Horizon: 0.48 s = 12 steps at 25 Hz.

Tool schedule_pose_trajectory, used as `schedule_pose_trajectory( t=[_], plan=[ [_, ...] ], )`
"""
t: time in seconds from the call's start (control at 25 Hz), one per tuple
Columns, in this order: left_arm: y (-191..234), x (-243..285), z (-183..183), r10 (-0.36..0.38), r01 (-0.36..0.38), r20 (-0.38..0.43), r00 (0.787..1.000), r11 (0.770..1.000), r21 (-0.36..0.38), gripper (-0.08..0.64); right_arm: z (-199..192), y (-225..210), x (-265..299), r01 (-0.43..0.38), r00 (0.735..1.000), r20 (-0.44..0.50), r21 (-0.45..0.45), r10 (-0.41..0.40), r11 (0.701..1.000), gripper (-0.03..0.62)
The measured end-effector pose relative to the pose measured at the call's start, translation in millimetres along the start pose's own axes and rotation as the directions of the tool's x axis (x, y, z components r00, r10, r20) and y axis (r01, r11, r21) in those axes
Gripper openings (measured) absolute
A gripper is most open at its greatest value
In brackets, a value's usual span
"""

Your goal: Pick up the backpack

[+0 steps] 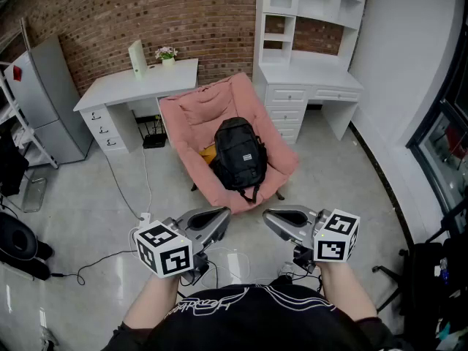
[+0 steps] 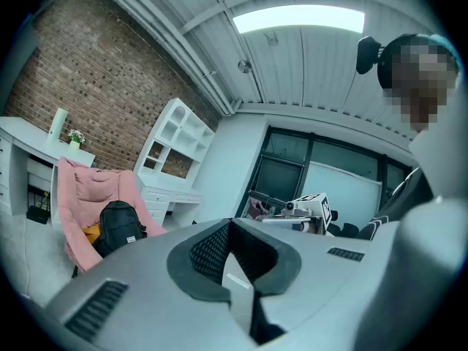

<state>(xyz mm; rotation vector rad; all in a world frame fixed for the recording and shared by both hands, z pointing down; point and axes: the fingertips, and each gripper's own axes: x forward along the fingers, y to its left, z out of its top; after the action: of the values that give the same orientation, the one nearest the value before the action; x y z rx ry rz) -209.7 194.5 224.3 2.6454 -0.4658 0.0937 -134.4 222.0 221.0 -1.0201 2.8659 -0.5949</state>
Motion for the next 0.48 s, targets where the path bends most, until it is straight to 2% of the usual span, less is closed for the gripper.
schedule_pose_trajectory(
  t=[0.28,0.48],
  plan=[
    [10.1,17.8,1.5,0.009,-0.009,-0.008,1.0,1.0,-0.007,0.002,7.0,-16.9,-0.1,-0.002,1.0,0.013,0.005,0.002,1.0,0.005],
    [17.9,36.7,2.1,0.016,-0.016,-0.013,1.0,1.0,-0.02,0.002,9.9,-37.6,-3.7,-0.015,1.0,0.022,0.043,0.014,0.999,0.005]
  ],
)
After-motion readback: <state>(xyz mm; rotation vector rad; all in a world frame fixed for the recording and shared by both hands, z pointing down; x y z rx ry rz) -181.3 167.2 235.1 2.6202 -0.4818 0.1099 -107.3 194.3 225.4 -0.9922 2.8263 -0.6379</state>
